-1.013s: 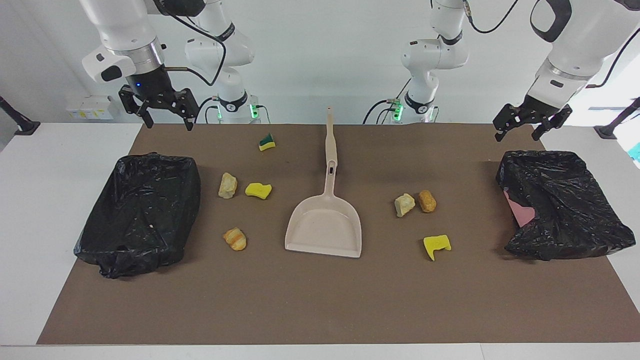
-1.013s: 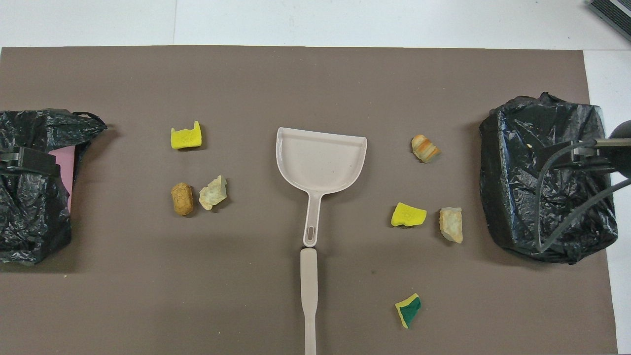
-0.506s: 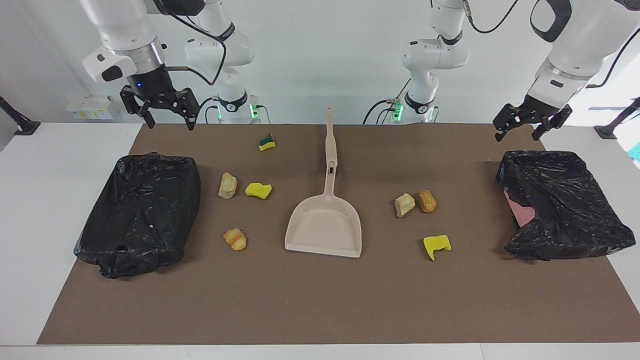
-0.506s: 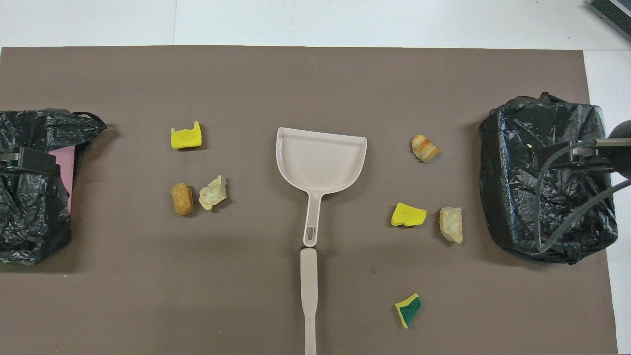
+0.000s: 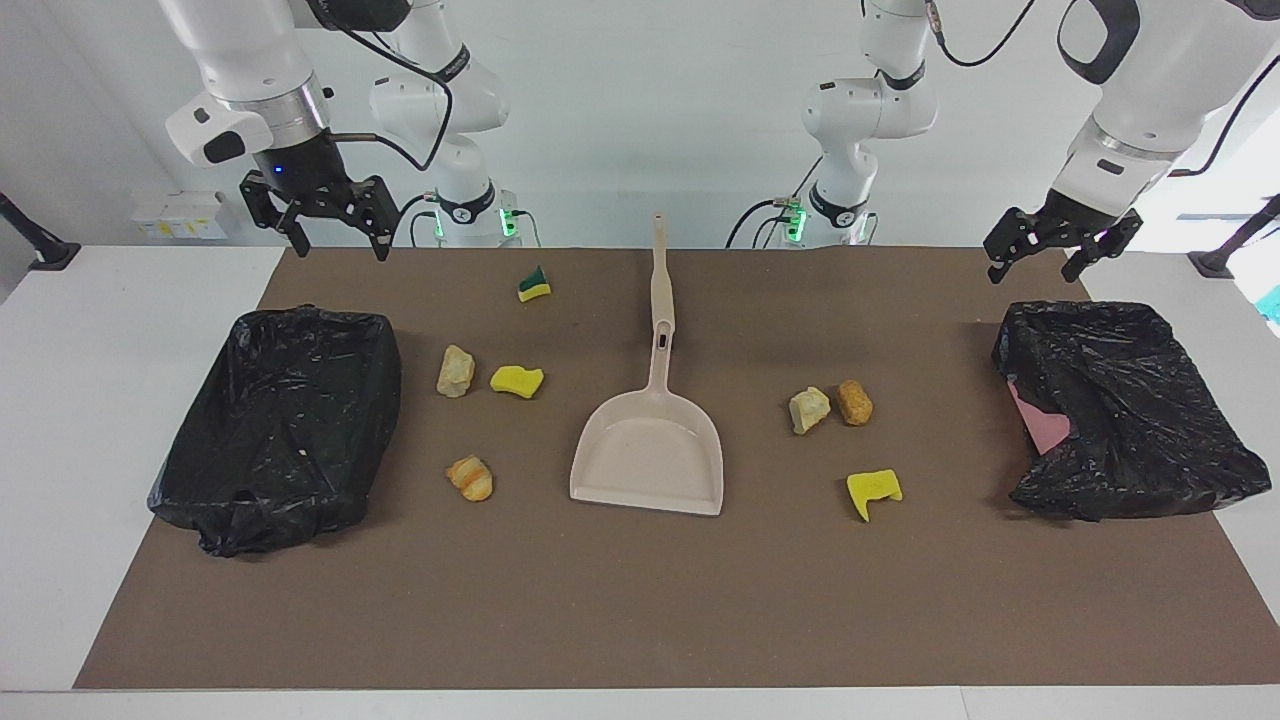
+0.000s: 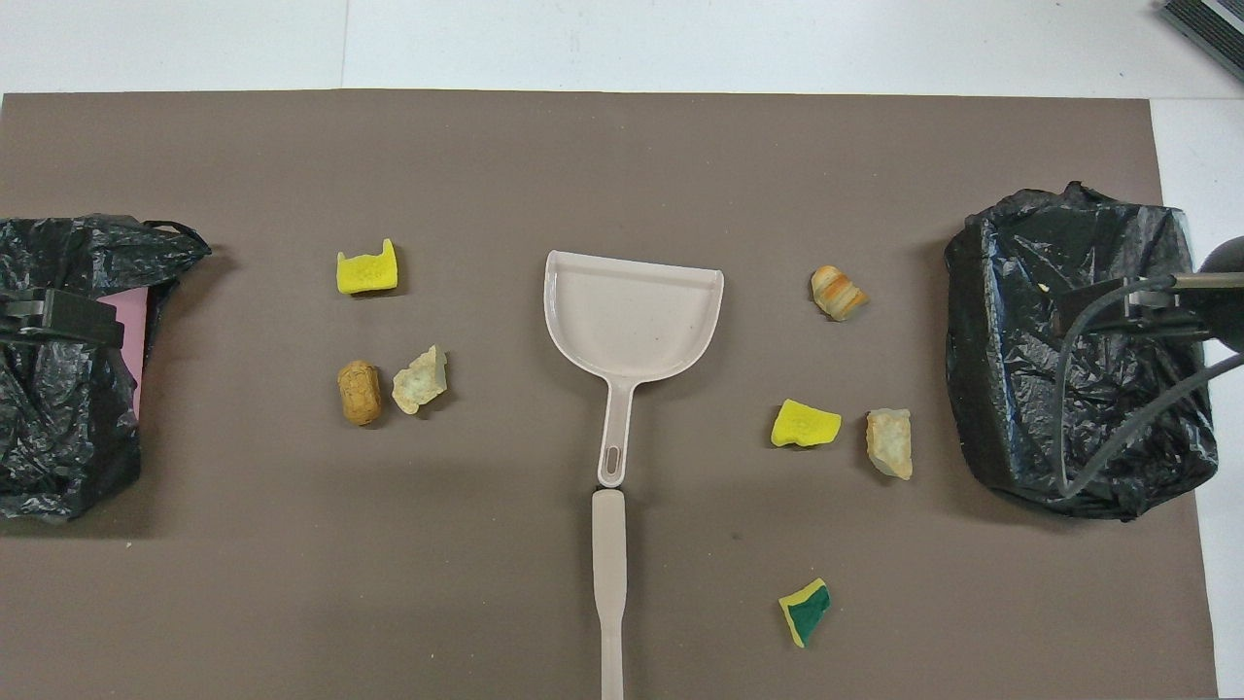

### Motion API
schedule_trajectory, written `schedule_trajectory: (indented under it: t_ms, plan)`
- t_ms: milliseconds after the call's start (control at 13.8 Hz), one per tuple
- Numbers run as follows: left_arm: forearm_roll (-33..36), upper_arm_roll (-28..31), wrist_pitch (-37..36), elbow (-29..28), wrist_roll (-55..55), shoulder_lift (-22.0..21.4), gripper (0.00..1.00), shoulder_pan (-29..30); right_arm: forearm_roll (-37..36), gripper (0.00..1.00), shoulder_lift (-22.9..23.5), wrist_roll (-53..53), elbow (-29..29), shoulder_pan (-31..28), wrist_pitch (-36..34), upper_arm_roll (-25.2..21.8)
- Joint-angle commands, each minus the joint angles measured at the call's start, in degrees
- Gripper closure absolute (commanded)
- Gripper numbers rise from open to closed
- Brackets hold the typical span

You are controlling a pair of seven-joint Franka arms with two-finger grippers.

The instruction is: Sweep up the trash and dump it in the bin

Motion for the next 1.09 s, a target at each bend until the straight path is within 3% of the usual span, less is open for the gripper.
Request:
schedule_trajectory:
  t_ms: [0,289,506,1013]
  plan:
    - [-0.5,-0.1,0.7,-1.8,0.6,-1.5,0.0,-3.6,1.3,0.0,0.1,-1.6,0.2,-0.7,-0.3,0.2]
    - [-0.9,-0.4,1.4,-7.2,0.3,-2.7,0.0,-11.1,1.3,0.0,0.1,-1.5,0.2,-0.7,-0.3,0.2]
    - [-4.0,-0.4,6.5,-12.0,0.6,-3.6,0.0,-18.1,1.3,0.0,0.1,-1.6,0.3,-0.7,-0.3,0.2]
    - [-4.1,-0.4,12.1,-19.1,-5.3,-5.7,0.0,-34.4,1.2,0.0,0.1,-1.9,0.3,-0.7,-0.3,0.2]
